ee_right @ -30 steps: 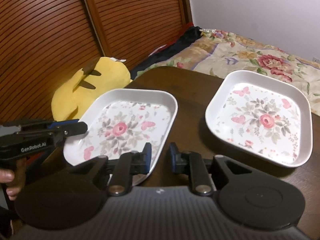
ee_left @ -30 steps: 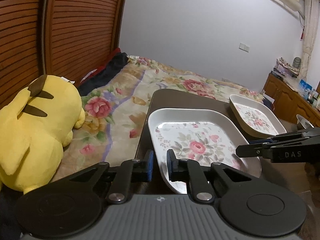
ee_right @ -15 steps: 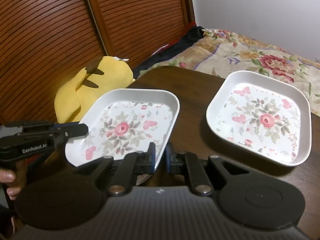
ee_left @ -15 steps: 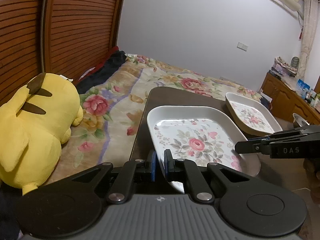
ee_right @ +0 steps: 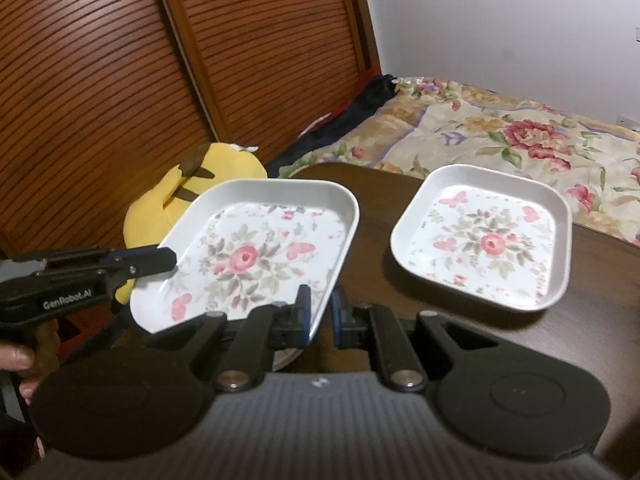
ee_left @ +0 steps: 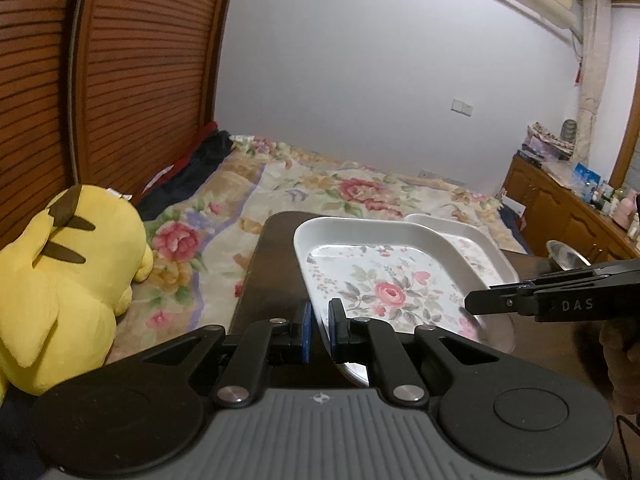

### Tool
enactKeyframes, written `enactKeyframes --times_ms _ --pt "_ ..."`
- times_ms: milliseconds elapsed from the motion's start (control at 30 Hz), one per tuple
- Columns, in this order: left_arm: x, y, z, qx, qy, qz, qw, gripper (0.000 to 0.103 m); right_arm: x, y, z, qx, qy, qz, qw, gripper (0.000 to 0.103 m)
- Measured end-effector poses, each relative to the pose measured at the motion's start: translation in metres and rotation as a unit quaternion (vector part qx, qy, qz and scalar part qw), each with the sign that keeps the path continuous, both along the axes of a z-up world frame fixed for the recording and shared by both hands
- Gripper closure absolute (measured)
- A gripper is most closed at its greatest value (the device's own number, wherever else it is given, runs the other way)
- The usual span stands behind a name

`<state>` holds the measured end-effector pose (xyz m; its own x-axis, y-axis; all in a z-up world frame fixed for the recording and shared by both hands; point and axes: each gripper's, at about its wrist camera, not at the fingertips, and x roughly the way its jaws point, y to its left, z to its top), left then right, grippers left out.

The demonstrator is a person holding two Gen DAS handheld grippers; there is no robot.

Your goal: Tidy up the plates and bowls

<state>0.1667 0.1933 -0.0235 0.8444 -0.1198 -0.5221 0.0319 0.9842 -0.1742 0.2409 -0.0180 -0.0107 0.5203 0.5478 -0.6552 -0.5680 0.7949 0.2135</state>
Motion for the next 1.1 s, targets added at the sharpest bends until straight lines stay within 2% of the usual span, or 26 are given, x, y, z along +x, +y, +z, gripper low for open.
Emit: enactKeyframes --times_ms 633,1100 --pt "-0.053 -0.040 0.036 0.001 -0.024 -0.045 0.9987 0.092 -0.062 -0.058 0.029 0.030 -0.029 -0.045 0.998 0.091" --pt "-0.083 -0.060 0.038 0.006 -0.028 -0.059 0.9979 0.092 -0.099 -0.081 0.026 0.031 -0.042 -0.057 0.997 0.091"
